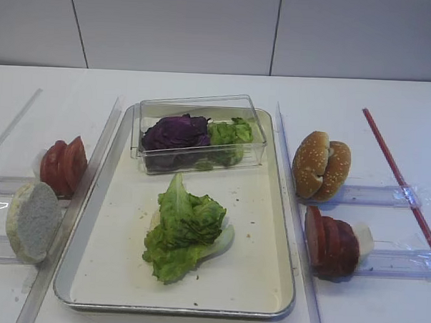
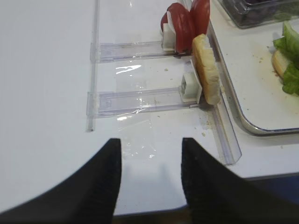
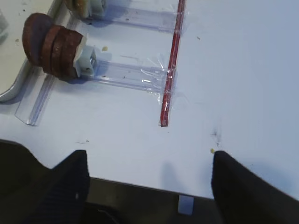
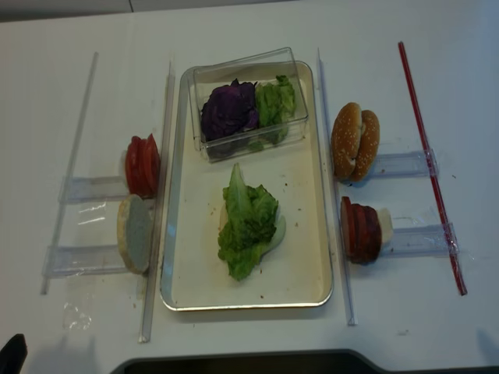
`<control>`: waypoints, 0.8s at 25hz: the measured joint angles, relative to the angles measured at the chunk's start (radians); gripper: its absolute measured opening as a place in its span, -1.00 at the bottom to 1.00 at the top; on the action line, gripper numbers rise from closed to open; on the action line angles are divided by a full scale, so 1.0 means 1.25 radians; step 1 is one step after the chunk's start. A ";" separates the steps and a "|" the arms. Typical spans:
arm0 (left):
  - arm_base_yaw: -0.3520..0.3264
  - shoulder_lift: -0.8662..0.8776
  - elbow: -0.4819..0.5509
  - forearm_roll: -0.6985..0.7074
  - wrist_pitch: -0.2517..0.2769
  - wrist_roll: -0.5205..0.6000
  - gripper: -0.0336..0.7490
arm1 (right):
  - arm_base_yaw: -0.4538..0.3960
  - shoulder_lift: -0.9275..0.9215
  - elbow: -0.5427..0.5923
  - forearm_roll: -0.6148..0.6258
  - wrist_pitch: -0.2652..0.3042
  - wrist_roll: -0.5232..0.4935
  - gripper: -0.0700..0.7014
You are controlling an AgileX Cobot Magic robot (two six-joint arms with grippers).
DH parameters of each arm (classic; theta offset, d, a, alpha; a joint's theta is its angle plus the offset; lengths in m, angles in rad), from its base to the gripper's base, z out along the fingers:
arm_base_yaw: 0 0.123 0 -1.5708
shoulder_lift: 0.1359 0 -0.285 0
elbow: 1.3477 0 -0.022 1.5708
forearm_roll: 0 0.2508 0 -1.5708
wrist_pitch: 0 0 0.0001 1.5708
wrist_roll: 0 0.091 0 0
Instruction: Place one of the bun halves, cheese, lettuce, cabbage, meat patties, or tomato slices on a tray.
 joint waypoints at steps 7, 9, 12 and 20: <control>0.000 0.000 0.000 0.000 0.000 0.000 -0.17 | 0.000 -0.119 0.016 0.009 0.002 -0.031 0.55; 0.000 0.000 0.000 0.000 0.000 0.000 -0.17 | 0.004 -0.119 0.022 0.019 -0.007 -0.038 0.55; 0.000 0.000 0.000 0.000 0.000 0.000 -0.17 | 0.028 -0.119 0.023 0.026 -0.021 -0.056 0.54; 0.000 0.000 0.000 0.000 0.000 0.000 -0.17 | 0.043 -0.119 0.046 0.032 -0.080 -0.069 0.54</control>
